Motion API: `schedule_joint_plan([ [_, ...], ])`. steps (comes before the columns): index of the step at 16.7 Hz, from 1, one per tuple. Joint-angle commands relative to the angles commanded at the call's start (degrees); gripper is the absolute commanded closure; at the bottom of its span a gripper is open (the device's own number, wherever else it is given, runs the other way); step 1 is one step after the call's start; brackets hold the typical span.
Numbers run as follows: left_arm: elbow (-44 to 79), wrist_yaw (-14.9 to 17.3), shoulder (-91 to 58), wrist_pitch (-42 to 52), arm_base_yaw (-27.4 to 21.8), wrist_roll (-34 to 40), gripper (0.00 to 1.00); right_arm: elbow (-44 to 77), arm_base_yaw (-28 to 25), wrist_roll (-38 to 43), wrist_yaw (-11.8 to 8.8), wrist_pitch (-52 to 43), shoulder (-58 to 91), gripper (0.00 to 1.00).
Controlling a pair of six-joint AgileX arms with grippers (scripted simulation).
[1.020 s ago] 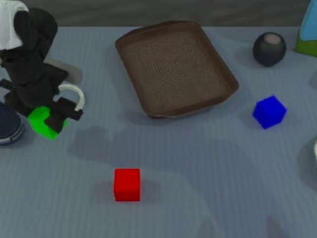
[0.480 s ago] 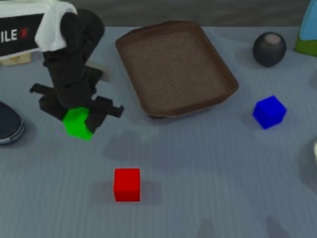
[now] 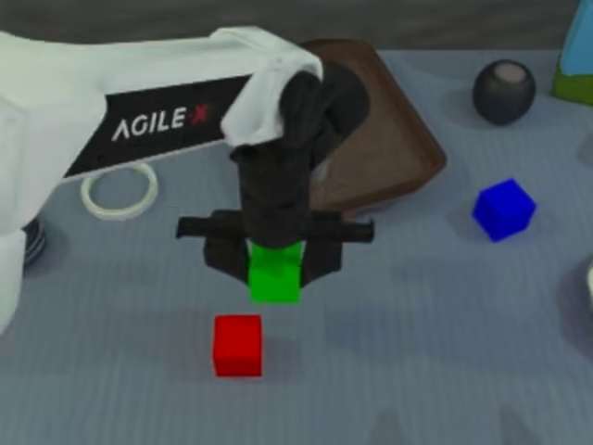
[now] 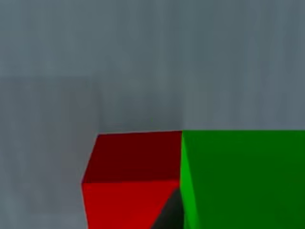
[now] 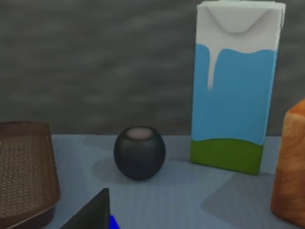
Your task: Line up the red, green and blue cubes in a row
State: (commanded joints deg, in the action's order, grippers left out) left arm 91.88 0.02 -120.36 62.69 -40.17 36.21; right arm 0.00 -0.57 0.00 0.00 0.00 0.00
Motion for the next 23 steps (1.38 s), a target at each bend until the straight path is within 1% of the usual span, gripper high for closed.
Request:
schedule_joint_plan([
  [3, 1.16, -0.10, 0.22, 0.59, -5.52, 8.63, 1.00, 0.00, 0.00, 0.00, 0.00, 0.00, 0.00, 0.00],
  [5, 1.65, -0.17, 0.34, 0.75, -7.53, 11.35, 1.00, 0.00, 0.00, 0.00, 0.00, 0.00, 0.00, 0.00],
  [11, 1.47, -0.17, 0.25, 0.52, -7.64, 11.64, 1.00, 0.00, 0.00, 0.00, 0.00, 0.00, 0.00, 0.00],
  [13, 0.25, -0.19, -0.41, -1.60, -7.54, 11.68, 1.00, 0.00, 0.00, 0.00, 0.00, 0.00, 0.00, 0.00],
  [19, -6.18, -0.14, -4.55, -12.17, -7.61, 11.54, 1.00, 0.00, 0.00, 0.00, 0.00, 0.00, 0.00, 0.00],
  [23, -6.68, -0.14, -4.91, -12.92, -7.66, 11.50, 1.00, 0.00, 0.00, 0.00, 0.00, 0.00, 0.00, 0.00],
])
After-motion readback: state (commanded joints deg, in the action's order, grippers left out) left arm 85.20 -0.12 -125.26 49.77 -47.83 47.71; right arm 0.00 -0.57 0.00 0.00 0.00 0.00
